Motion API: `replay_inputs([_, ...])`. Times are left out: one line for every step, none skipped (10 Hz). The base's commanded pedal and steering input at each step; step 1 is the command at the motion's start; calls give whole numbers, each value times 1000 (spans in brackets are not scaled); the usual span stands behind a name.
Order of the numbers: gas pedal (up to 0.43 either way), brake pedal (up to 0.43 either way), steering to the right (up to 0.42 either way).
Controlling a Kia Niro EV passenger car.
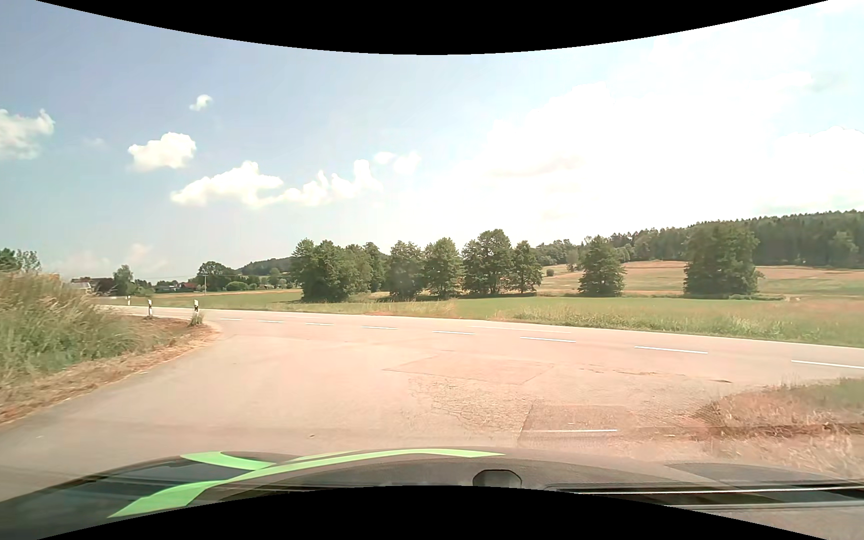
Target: Follow the waypoints while adhering to traffic rules and regulations
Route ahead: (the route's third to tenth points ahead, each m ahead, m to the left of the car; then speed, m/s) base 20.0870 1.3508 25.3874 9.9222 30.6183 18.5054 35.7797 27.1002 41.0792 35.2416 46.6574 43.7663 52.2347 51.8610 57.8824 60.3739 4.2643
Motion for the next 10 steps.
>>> replay_inputs([0,128,125])
replay_inputs([0,128,125])
replay_inputs([0,128,125])
replay_inputs([0,134,126])
replay_inputs([0,146,127])
replay_inputs([0,146,126])
replay_inputs([0,152,122])
replay_inputs([0,146,115])
replay_inputs([0,146,103])
replay_inputs([0,122,89])
